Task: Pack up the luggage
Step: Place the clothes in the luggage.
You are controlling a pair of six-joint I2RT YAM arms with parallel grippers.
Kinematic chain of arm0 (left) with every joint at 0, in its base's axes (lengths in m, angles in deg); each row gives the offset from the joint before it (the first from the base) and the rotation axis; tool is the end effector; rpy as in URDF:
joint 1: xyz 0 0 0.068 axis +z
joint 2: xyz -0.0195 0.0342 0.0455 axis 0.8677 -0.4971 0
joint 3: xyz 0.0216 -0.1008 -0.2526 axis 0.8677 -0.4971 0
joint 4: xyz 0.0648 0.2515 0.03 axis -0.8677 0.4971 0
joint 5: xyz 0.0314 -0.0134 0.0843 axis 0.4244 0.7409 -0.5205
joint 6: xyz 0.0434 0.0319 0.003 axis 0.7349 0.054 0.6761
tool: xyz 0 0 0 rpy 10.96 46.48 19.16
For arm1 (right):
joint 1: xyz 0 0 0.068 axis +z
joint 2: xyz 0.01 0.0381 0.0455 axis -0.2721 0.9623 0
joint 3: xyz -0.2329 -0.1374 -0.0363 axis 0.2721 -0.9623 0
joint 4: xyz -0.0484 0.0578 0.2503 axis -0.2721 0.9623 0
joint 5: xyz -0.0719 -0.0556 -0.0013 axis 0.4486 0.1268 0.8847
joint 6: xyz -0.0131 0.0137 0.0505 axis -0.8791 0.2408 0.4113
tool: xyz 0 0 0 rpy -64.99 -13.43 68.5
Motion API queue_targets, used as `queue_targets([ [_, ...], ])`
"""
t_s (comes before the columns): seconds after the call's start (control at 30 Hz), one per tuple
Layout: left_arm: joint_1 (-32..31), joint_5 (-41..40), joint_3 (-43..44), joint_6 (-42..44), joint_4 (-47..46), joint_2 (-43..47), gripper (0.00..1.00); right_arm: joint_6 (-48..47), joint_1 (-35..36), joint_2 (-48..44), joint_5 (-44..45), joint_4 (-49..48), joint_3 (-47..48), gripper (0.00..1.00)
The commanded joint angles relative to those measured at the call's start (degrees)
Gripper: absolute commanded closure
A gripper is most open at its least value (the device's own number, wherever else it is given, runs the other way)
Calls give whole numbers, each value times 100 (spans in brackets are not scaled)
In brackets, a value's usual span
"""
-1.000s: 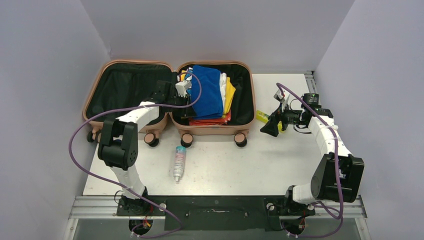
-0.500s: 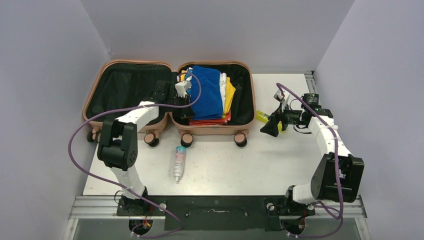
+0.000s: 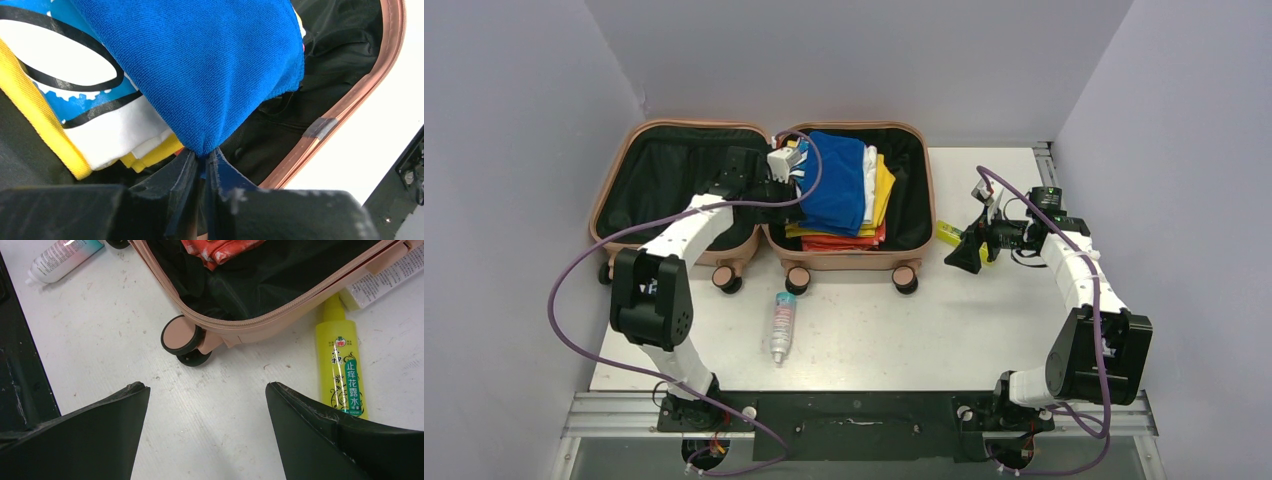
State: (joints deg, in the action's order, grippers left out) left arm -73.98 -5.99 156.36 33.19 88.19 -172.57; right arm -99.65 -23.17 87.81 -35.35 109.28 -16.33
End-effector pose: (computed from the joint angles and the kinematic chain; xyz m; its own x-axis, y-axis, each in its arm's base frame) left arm 0.3695 -0.1100 0.2580 -0.7115 0.1497 -0.6866 0.5384 0.7440 -0.3957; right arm 0.2691 -0.0028 0.2634 -0.4522 -0.2211 -0.8641 -0.8293 0.4609 0.3160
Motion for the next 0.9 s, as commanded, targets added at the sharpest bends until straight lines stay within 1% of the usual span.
queue_targets([
  [0.0, 25, -12, 309, 351, 474, -66, 79, -103, 54, -133, -149, -164, -2, 10],
  [0.07, 32, -49, 324, 424, 563, -28, 56, -103, 54, -134, -140, -151, 5, 10],
  [0.1, 35, -57, 347, 478, 640, 4, 42, -103, 60, -135, -136, -155, 12, 10],
  [0.13, 43, -70, 381, 541, 721, 38, 31, -107, 58, -138, -118, -152, 14, 10],
  [0.17, 48, -61, 415, 576, 796, 80, 26, -99, 60, -141, -110, -158, 27, 10],
  [0.23, 49, -41, 525, 703, 951, 189, 18, -90, 61, -152, -85, -185, 26, 10],
  [0.3, 48, -81, 726, 760, 959, 316, 13, -60, 61, -164, -60, -222, 14, 10],
  [0.43, -53, -169, 1251, 747, 752, 390, 12, -9, 94, -153, -42, -280, 21, 10],
  [0.5, -252, -289, 1587, 762, 721, 234, 14, 34, 93, -157, -25, -317, 14, 10],
  [0.57, -513, -527, 1827, 798, 676, -4, 20, 35, 96, -181, 18, -344, -7, 10],
  [0.6, -646, -619, 1901, 815, 646, -122, 25, 37, 92, -206, 36, -357, -25, 10],
  [0.67, -890, -798, 2044, 879, 635, -387, 44, 38, 87, -245, 59, -368, -60, 10],
  [0.7, -969, -855, 2126, 906, 637, -537, 57, 38, 76, -262, 60, -376, -66, 10],
  [0.77, -1048, -886, 2260, 879, 675, -837, 79, 41, 57, -288, 55, -374, -75, 10],
  [0.8, -1071, -868, 2309, 845, 684, -971, 84, 45, 59, -290, 50, -385, -82, 10],
  [0.87, -1101, -818, 2366, 779, 689, -1193, 91, 38, 53, -293, 35, -389, -84, 10],
])
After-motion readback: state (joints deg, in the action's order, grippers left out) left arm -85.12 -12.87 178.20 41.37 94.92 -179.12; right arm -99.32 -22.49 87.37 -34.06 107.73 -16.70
